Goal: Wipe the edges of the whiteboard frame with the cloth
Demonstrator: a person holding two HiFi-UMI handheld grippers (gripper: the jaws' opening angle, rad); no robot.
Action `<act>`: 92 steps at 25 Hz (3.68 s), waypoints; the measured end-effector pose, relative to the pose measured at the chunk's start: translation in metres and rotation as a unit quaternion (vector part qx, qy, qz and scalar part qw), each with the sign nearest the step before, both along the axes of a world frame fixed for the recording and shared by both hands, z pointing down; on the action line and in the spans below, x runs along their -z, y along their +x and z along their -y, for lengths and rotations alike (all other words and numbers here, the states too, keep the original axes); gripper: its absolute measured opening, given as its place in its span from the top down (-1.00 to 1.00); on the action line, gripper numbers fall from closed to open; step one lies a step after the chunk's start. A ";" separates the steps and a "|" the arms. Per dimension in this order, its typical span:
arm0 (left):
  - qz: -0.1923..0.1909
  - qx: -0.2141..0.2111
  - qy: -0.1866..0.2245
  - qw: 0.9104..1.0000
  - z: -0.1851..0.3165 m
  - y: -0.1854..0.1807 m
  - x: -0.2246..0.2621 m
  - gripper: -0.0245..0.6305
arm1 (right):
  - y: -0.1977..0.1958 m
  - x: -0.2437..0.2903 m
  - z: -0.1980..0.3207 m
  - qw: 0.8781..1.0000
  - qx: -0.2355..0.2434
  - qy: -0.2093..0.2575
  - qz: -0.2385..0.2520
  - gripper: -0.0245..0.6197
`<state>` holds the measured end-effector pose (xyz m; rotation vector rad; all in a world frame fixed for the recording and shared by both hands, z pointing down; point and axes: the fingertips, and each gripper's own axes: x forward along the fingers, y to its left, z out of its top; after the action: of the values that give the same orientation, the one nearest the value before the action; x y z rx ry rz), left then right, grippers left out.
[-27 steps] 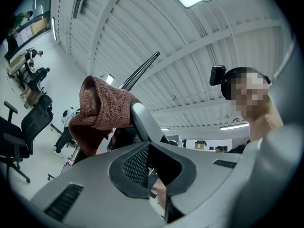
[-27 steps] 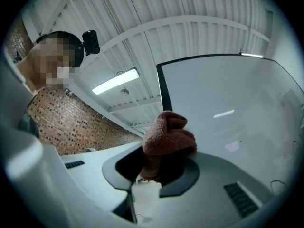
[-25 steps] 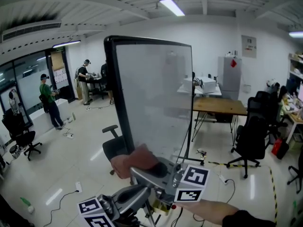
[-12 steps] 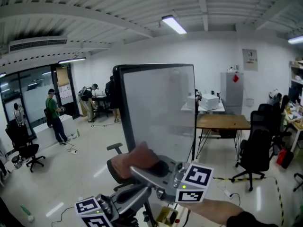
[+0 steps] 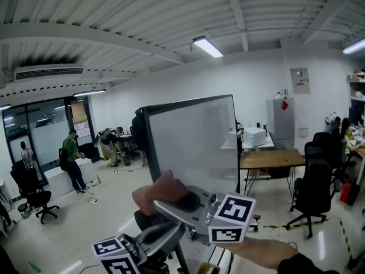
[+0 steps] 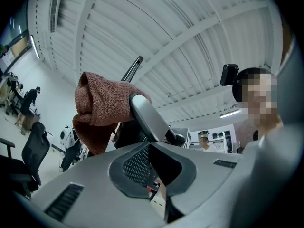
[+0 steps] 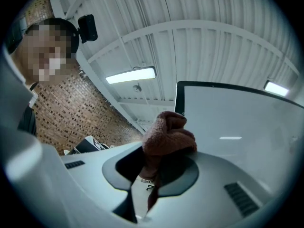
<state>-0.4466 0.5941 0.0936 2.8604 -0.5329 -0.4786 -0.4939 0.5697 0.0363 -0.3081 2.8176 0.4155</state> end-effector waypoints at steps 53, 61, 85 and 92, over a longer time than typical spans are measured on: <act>-0.080 0.056 0.074 0.993 0.025 0.006 0.213 0.94 | 0.003 0.220 0.022 0.986 -0.050 0.146 -0.068 0.65; -0.076 0.081 0.080 0.991 0.035 0.024 0.214 0.94 | 0.004 0.225 0.064 0.989 -0.020 0.101 -0.108 0.65; -0.093 0.166 0.044 0.981 0.094 0.048 0.217 0.93 | 0.025 0.241 0.124 0.985 0.029 0.080 -0.152 0.65; -0.089 0.118 0.036 0.988 0.093 0.055 0.214 0.94 | 0.022 0.245 0.132 0.982 -0.012 0.100 -0.161 0.65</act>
<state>-0.3918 0.5006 -0.1208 2.7949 -0.8411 -0.7987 -0.4718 0.4382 -0.2083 -0.2510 3.0492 0.8131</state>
